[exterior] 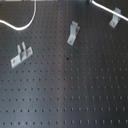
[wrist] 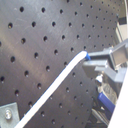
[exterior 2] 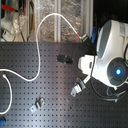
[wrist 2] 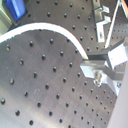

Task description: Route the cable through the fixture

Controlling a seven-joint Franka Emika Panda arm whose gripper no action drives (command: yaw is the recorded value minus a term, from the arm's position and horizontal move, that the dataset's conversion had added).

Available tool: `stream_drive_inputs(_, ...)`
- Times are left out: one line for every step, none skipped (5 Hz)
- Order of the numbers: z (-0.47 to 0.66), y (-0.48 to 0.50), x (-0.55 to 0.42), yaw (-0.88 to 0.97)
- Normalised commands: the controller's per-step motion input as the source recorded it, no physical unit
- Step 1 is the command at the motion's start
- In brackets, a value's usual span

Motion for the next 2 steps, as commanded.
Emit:
stream_drive_inputs(0.03,-0.458,-0.179,-0.41)
stream_drive_inputs(0.02,-0.571,-0.201,-0.49)
